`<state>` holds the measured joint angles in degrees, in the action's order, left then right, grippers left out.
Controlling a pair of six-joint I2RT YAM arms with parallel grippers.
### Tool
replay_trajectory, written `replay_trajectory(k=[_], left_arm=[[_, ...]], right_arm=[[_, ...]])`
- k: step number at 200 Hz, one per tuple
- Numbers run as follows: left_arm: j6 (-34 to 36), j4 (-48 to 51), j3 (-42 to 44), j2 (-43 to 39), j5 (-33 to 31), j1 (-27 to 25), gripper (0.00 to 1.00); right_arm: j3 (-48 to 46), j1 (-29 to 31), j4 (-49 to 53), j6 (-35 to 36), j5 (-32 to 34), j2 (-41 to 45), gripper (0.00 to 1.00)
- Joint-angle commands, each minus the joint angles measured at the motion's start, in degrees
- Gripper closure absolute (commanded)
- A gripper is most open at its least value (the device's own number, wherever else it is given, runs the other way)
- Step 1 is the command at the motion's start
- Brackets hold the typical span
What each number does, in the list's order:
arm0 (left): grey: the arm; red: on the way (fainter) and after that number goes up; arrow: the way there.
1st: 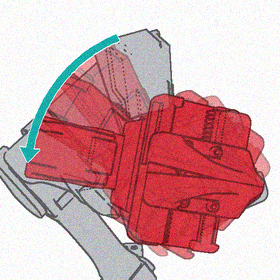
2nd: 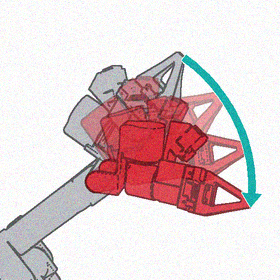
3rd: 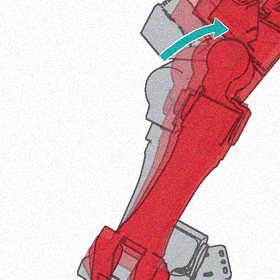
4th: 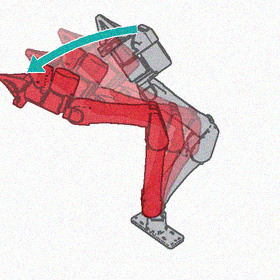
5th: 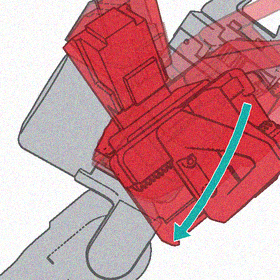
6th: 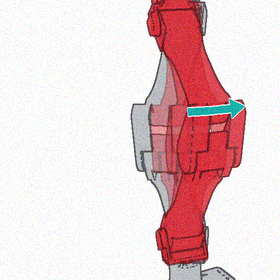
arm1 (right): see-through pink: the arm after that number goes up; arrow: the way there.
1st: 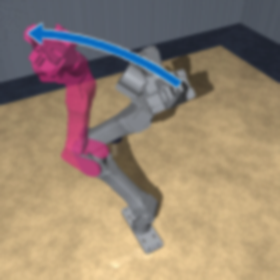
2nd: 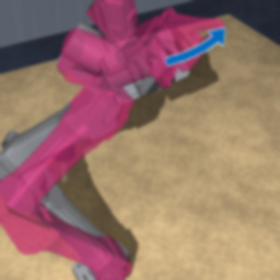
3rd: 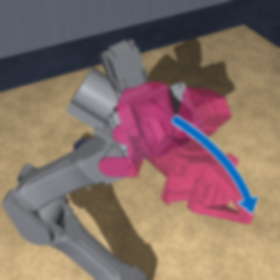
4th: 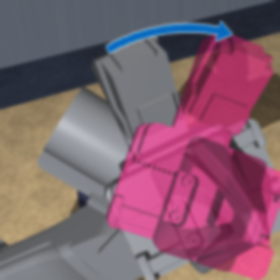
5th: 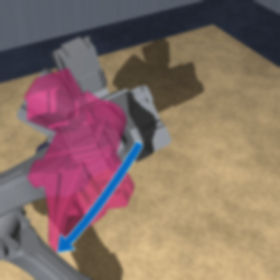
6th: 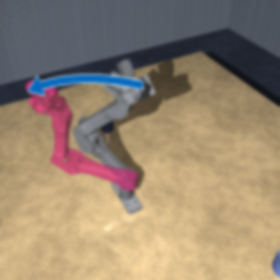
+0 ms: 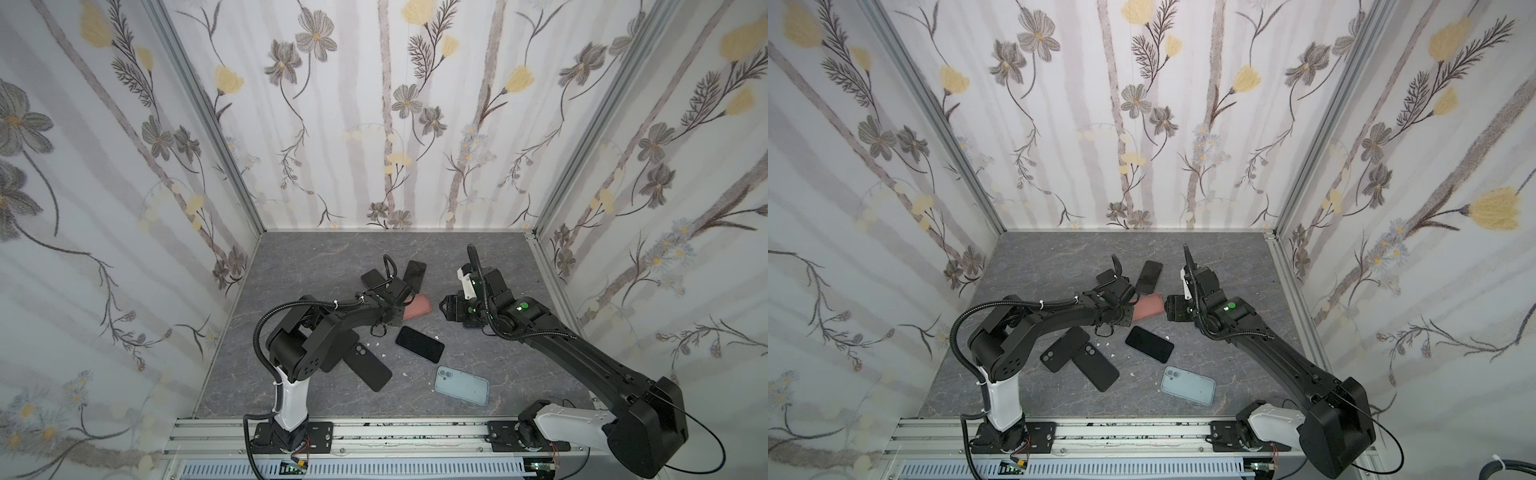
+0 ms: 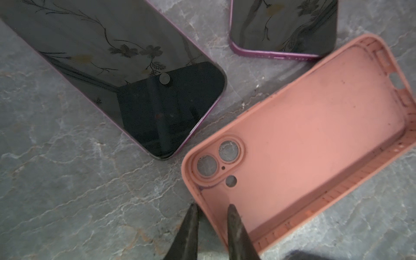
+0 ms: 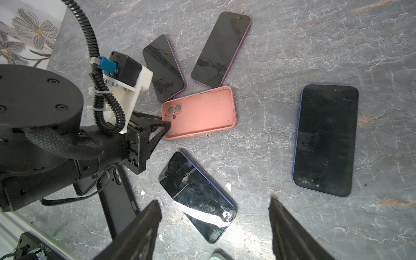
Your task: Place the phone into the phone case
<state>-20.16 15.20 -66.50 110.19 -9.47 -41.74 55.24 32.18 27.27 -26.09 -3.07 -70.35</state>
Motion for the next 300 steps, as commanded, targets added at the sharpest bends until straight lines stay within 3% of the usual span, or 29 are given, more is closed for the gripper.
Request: replay_trajectory(k=[1,55,132,176,226,257,300], left_arm=[[0.8,5.4,0.6,-0.2,-0.7,0.3,0.81],[1.7,7.0,2.8,-3.0,-1.1,0.3,0.89],[2.8,7.0,4.4,-5.5,-1.1,0.3,0.88],[4.2,6.5,2.5,-7.4,-2.6,0.8,0.74],[7.1,6.4,0.9,-14.6,-5.6,1.1,0.64],[10.1,4.4,3.8,-24.0,-6.7,1.1,0.60],[14.7,-2.4,14.4,-42.4,-6.0,1.2,0.38]], right_arm=[[0.8,0.2,1.0,-0.2,-0.3,0.3,0.25],[0.4,0.6,1.6,0.2,-0.1,0.8,0.26],[-0.4,2.8,1.6,0.5,0.1,1.3,0.26],[0.2,5.6,1.2,5.3,0.2,3.2,0.26],[1.4,13.0,3.2,23.4,1.3,3.9,0.20],[0.2,14.4,3.0,32.2,-2.4,2.0,0.05],[0.2,14.4,3.4,33.9,-1.2,-5.4,0.01]])
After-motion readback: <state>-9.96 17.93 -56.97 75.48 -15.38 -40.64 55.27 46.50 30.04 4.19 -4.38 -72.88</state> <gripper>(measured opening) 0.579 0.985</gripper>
